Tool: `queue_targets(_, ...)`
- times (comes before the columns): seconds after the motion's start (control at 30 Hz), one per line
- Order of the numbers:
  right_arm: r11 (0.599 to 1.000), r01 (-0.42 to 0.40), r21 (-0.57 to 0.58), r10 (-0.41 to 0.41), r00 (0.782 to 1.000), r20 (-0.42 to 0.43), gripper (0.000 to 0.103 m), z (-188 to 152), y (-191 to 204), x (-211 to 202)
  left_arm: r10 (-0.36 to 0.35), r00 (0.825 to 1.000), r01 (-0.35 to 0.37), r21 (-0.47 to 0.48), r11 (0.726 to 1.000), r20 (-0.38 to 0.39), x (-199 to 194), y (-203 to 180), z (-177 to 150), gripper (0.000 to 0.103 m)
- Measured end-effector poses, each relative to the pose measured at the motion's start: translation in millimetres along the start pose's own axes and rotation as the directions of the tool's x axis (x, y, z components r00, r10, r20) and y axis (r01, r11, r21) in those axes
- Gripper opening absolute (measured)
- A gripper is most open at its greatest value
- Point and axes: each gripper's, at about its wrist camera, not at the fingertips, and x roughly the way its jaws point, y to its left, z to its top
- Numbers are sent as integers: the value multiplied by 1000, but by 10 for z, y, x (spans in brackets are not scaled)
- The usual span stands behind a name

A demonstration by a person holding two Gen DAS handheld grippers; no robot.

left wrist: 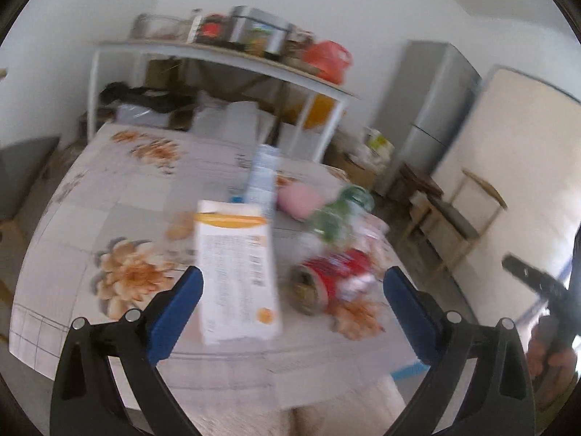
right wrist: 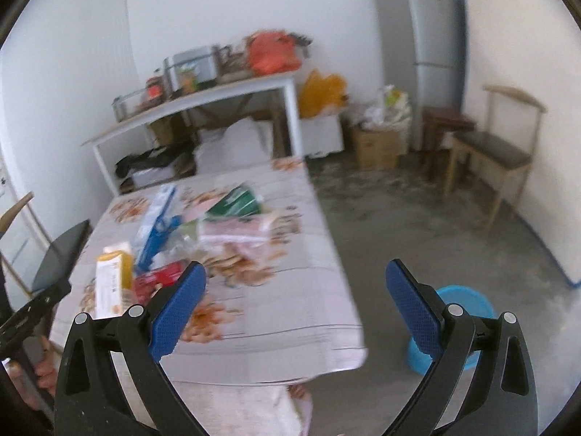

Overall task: Collect trash
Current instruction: 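Move both tools back over the table, then grasp a clear plastic bag on the table with the right tool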

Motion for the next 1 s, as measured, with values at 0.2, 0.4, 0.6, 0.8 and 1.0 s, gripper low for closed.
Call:
queue_targets(0.2, 984, -145, 106, 157, 981, -111, 95, 62, 250, 281, 91, 989, -88, 28, 996, -113, 487, 207, 48, 97)
queue_targets(0.4, 935, -252, 250, 299, 939, -173, 95, 180, 173, 635, 79, 979, -71, 49, 996, -188, 796, 210, -11, 97)
queue_targets(0.6, 858, -317, 404, 433, 870, -238, 95, 291, 74, 1149, 126, 971, -111, 82, 990, -204, 915, 264, -15, 97)
queue_targets(0.8, 748, -310, 587, 532, 809, -251, 95, 367, -15, 1573, 137, 965, -119, 91, 989, -223, 957, 302, -48, 93)
queue_targets(1.0, 728, -224, 648, 518, 799, -306, 95, 447, -54, 1946, 113, 966, -100, 67, 993, -233, 962, 332, -61, 90)
